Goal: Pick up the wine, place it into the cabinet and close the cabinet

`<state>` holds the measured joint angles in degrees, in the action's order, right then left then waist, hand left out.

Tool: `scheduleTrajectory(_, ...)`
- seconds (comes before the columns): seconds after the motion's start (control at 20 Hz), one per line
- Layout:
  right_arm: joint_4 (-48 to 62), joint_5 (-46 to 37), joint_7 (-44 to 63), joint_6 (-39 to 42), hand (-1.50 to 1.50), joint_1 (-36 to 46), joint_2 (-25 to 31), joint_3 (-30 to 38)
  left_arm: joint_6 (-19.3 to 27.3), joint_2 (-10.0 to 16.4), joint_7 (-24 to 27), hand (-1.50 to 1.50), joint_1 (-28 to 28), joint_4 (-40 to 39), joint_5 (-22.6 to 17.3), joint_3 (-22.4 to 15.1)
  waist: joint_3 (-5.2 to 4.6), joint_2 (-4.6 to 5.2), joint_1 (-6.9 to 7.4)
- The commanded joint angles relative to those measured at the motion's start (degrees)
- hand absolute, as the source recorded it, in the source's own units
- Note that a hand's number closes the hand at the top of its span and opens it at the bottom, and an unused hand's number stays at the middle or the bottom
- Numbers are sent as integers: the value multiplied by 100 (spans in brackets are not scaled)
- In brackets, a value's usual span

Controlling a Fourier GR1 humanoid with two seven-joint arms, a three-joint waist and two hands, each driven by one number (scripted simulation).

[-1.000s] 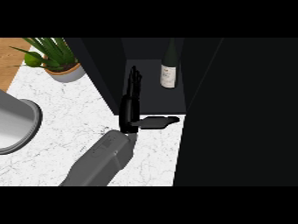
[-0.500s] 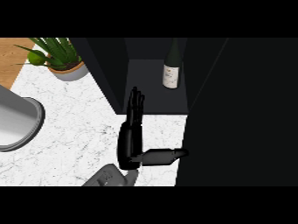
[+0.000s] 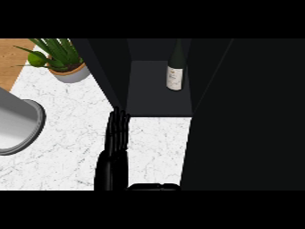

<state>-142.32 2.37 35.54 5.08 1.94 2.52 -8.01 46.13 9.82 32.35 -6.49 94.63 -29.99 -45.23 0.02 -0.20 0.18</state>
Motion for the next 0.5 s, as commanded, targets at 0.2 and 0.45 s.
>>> scheduleTrajectory(0.2,-392,601,426,127,150,-191,-76,-248,-779,1050,130,-150,1037,1084,19,82,-4,7,4)
scheduleTrajectory(0.45,-255,672,245,596,150,-324,84,-380,-796,1243,-263,-150,1098,1666,175,-20,0,9,-13)
